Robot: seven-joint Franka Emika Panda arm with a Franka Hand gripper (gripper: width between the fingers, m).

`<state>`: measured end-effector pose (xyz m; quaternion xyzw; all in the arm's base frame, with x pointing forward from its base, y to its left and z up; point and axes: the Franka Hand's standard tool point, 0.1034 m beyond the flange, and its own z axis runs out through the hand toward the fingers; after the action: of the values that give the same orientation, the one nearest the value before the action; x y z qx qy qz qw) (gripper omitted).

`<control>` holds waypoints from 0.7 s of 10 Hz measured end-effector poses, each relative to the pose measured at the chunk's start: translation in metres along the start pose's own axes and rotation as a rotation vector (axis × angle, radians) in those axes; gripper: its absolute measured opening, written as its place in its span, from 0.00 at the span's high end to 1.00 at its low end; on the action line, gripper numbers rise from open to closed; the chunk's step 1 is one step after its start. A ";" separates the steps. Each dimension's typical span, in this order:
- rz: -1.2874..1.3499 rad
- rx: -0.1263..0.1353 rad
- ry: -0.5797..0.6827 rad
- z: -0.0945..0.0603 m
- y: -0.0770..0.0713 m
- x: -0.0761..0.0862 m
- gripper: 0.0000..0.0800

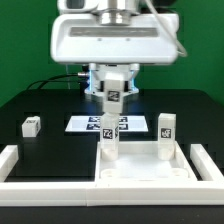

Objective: Assemble square table

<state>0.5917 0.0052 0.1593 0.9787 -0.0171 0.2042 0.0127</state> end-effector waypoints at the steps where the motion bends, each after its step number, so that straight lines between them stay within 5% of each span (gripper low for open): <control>1: -0.024 -0.010 0.078 0.000 0.003 0.001 0.64; 3: -0.035 -0.029 0.207 0.000 0.007 0.001 0.64; 7: -0.041 -0.027 0.212 0.012 -0.001 -0.013 0.64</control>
Offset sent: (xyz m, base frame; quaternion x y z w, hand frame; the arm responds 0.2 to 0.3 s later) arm 0.0000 0.0000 0.0000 0.0000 0.0650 0.0000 0.9979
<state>0.5849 0.0057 0.1432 0.9515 0.0014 0.3060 0.0320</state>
